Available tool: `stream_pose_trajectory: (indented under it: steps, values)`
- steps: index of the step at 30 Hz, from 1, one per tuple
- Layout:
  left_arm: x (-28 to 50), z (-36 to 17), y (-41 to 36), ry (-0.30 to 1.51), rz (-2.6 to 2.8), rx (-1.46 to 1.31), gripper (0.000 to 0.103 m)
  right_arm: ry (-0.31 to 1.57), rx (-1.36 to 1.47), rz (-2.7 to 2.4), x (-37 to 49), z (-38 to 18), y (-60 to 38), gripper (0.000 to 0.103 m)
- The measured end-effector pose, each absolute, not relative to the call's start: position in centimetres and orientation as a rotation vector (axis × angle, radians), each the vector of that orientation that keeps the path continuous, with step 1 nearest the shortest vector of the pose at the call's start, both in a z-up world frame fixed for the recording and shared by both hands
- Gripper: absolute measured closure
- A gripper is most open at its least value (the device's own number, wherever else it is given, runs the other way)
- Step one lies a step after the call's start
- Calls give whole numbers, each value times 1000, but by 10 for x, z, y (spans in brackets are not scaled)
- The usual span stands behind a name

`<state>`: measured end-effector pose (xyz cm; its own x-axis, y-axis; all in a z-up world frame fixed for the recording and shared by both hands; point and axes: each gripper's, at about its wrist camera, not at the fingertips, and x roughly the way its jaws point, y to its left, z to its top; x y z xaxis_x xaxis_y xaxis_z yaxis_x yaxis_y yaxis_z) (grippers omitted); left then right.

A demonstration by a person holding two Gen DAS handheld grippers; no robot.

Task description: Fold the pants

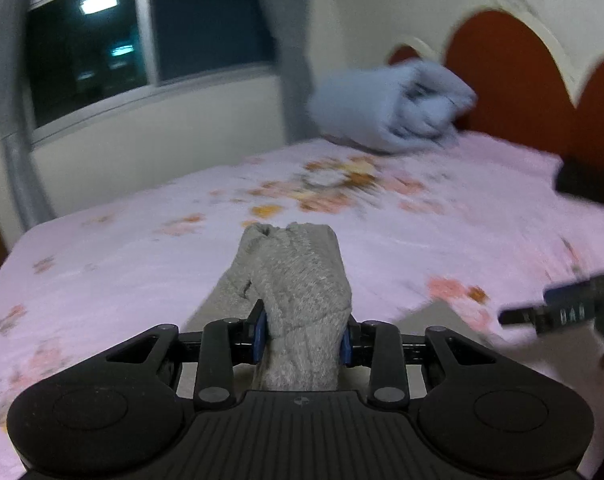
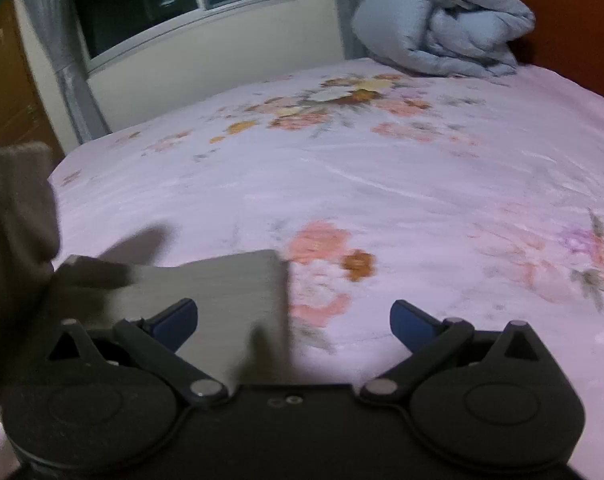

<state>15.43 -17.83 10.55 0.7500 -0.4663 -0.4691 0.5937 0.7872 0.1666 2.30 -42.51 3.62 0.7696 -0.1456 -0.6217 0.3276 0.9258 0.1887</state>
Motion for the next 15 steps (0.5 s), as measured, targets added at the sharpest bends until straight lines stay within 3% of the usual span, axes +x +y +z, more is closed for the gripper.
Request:
stream_pose_trajectory:
  steps: [10, 15]
  values:
    - [72, 68, -269, 278, -712, 551, 69, 654, 328, -305, -1, 27, -468, 6]
    - [72, 33, -305, 341, -688, 724, 69, 654, 358, -320, -8, 20, -481, 6]
